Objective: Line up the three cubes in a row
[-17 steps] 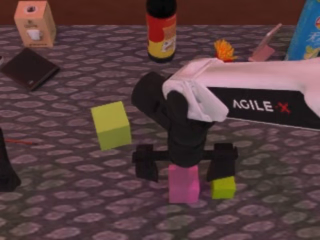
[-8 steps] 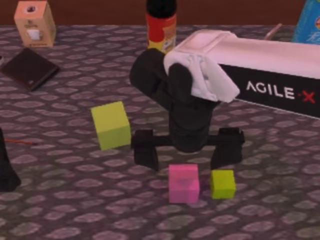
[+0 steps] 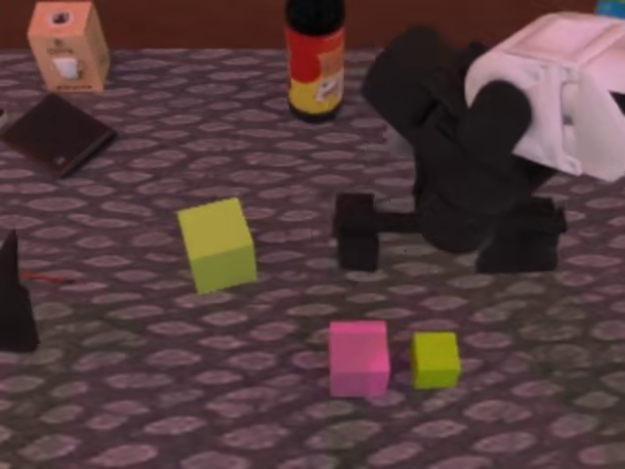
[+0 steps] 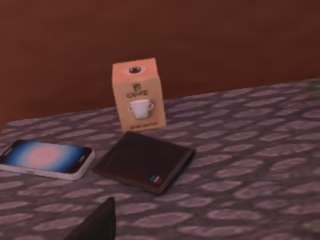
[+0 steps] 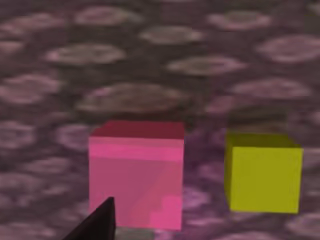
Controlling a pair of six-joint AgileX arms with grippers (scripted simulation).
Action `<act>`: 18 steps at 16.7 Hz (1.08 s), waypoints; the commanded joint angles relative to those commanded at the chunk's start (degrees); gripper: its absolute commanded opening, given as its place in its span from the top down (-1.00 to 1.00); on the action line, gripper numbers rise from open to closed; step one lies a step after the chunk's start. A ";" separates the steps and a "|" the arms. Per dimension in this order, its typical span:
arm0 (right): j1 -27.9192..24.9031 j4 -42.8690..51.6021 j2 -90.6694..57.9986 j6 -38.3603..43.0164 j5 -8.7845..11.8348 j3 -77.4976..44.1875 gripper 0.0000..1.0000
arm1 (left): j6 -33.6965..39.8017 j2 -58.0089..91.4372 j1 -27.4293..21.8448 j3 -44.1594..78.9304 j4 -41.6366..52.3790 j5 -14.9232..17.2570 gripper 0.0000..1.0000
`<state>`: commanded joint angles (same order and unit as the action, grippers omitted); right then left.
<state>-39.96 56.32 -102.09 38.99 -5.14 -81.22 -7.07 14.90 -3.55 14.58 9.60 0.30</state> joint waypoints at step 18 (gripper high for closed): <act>35.16 -47.55 91.54 -35.94 0.83 72.80 -1.00 | -37.24 99.55 -16.97 79.37 52.59 -0.15 -1.00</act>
<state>-4.80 8.76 -10.55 3.05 -4.31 -8.42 -44.32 114.45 -20.52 93.95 62.19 0.15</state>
